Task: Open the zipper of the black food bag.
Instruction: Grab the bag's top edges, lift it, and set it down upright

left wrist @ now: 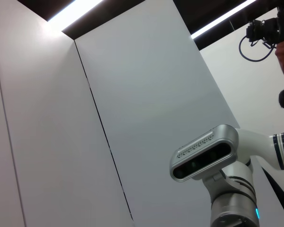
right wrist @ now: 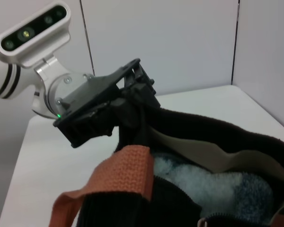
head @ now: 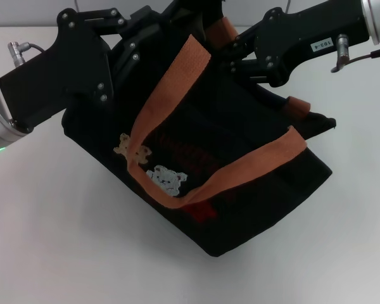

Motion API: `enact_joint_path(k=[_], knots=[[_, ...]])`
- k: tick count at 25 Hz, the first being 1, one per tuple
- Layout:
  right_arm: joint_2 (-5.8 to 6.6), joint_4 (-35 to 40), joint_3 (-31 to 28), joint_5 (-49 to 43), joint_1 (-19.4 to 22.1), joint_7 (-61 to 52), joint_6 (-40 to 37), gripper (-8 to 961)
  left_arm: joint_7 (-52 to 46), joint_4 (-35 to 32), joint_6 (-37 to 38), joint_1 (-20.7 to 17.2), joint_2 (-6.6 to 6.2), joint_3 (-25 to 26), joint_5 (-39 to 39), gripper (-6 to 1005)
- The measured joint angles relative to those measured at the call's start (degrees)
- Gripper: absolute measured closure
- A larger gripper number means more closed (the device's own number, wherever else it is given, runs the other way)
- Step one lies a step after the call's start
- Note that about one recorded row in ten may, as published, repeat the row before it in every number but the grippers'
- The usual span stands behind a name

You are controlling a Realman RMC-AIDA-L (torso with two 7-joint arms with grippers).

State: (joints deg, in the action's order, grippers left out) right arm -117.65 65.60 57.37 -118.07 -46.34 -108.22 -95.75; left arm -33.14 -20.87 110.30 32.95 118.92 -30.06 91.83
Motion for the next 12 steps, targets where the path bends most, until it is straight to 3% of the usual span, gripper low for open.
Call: enact_joint_path(k=[12], knots=[[-0.02,4.65,-0.47,-0.05,1.02,-0.50,-1.50,956,0.00,-0.01,0.20,0.38,0.00,-0.01,0.03,890]])
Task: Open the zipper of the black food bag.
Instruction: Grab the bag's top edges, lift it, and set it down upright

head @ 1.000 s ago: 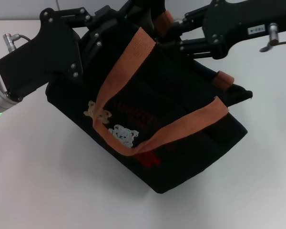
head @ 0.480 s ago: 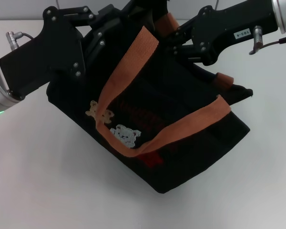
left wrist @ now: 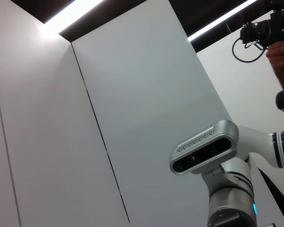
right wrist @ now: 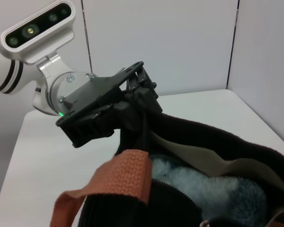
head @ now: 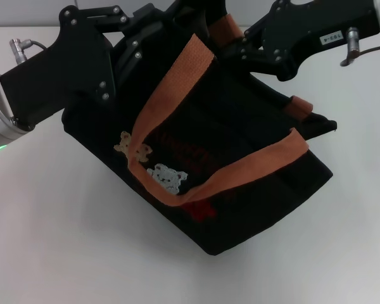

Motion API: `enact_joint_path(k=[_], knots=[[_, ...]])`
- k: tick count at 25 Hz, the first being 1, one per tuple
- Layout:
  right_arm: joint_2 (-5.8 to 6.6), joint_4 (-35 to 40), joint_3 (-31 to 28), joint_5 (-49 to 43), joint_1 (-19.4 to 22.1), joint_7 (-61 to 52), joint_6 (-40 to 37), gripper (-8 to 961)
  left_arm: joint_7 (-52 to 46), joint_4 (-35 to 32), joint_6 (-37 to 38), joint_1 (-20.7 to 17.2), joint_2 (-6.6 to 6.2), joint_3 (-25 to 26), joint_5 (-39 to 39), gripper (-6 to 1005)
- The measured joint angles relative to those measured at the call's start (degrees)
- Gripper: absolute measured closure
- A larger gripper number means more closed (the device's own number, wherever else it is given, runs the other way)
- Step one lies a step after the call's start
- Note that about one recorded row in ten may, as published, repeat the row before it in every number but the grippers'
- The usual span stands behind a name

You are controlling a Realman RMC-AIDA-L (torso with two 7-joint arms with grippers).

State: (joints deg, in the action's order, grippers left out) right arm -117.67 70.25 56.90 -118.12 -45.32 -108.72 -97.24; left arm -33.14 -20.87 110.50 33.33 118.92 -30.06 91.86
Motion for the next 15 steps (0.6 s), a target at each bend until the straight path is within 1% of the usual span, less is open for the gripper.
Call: enact_joint_path(k=[3,6,13,15], knots=[[0.18,1.15,0.02,-0.01,0.28,-0.21,-0.71,954,0.00,-0.33,0.25,0.35,-0.05,-0.44,0.04,890],[0.67,1.74,0.35,-0.17,0.35,-0.68,-1.74,923,0.00,-0.45,0.26,0.44,-0.02,-0.68,-0.08,890],[0.81,5.04,0.34,-2.85,0.30,-0.97,-3.48,850,0.00,-0.55,0.31,0.61,-0.10,-0.87,-0.17,890],[0.78,5.18,0.35,-3.27,-0.26,-0.97,-3.28,829,0.00,-0.57,0.32,0.67,-0.15,-0.97,-0.17,890]])
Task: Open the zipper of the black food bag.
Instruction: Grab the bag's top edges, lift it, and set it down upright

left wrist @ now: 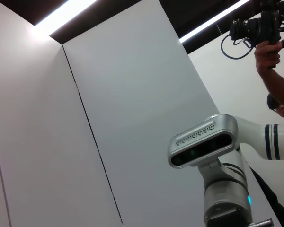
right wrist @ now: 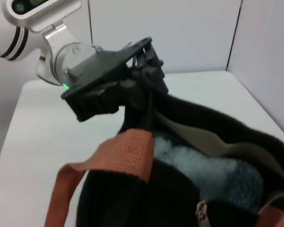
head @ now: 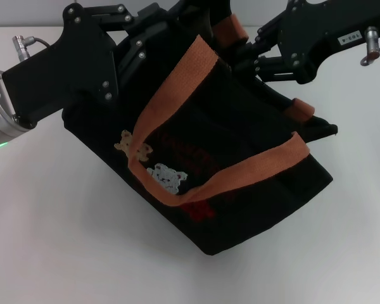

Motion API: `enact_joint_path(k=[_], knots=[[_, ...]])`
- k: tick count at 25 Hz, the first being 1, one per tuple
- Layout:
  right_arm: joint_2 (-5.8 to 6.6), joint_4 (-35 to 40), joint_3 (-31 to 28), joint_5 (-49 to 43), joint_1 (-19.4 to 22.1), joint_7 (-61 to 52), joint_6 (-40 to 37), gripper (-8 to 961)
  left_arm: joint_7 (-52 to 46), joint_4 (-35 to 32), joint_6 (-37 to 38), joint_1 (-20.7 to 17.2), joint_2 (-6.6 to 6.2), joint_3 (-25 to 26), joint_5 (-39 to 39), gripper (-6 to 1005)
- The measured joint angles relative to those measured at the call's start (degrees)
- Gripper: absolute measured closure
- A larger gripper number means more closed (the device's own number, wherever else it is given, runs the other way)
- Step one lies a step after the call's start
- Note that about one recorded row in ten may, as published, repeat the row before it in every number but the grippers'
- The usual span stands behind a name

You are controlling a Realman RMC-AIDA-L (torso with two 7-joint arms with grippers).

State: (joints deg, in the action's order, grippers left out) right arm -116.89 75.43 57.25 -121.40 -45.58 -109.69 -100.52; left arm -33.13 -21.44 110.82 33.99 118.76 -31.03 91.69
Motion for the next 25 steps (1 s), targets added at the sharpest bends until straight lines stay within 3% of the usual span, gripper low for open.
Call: enact_joint_path(k=[4,10,15,25], knots=[[-0.05,-1.19,0.02,-0.04,-0.84,0.00,0.10,787,0.00,-0.01,0.03,0.05,-0.01,-0.40,-0.03,890],[-0.69,-2.95,0.45,-0.08,-2.08,0.28,0.50,552,0.00,-0.01,0.03,0.48,-0.02,-0.44,-0.04,891],[-0.82,-3.77,1.13,-0.15,-2.55,0.33,0.86,442,0.00,-0.01,0.03,0.98,-0.03,-0.51,-0.06,891],[-2.22,-3.95,7.00,-1.37,-1.61,1.42,8.25,475,-0.01,-0.01,0.00,1.50,0.02,-0.78,-0.05,891]])
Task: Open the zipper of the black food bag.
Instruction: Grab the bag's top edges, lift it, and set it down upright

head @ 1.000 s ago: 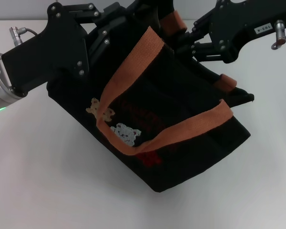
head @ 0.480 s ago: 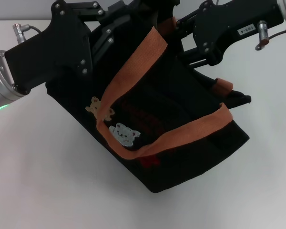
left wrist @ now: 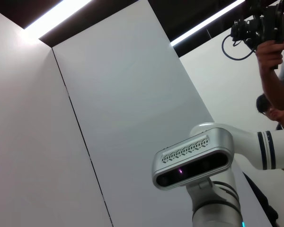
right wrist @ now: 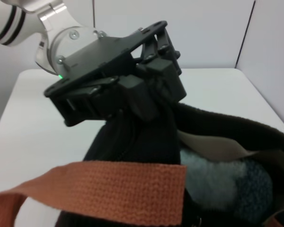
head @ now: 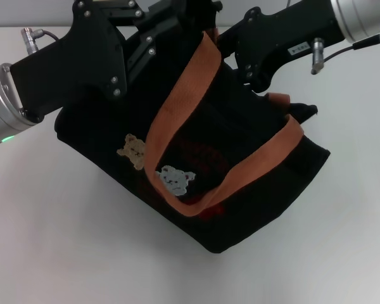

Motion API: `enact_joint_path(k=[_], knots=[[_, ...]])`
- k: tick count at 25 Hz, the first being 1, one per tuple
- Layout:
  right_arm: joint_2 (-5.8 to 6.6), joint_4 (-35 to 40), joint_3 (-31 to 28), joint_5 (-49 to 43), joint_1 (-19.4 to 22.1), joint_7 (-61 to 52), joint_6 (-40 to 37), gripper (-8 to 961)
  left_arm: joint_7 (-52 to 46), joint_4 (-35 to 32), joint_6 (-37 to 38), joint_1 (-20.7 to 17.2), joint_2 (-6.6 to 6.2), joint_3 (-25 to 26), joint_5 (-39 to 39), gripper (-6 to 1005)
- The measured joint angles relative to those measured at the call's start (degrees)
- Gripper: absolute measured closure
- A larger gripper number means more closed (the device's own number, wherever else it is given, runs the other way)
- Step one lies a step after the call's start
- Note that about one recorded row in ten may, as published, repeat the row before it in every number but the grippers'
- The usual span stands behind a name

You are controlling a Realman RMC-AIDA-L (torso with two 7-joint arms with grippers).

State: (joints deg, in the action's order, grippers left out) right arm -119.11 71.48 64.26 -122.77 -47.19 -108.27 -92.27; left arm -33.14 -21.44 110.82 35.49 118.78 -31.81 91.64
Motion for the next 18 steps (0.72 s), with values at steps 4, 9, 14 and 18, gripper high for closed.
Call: enact_joint_path(k=[4,9,14,18], knots=[[-0.30,1.41,1.72,0.80,1.70,0.92,1.92,488,0.00,0.00,0.00,0.02,0.04,-0.32,-0.05,891],[-0.34,4.79,2.78,2.00,4.36,1.34,2.28,730,0.00,0.00,-0.07,0.03,0.05,-0.35,-0.12,891],[-0.28,6.87,2.48,3.31,6.38,1.58,1.93,937,0.00,0.00,-0.29,-0.15,0.05,-0.36,-0.14,891],[-0.21,7.46,2.24,3.51,7.27,1.64,1.55,951,0.00,0.02,-0.40,-0.22,0.05,-0.24,-0.14,891]])
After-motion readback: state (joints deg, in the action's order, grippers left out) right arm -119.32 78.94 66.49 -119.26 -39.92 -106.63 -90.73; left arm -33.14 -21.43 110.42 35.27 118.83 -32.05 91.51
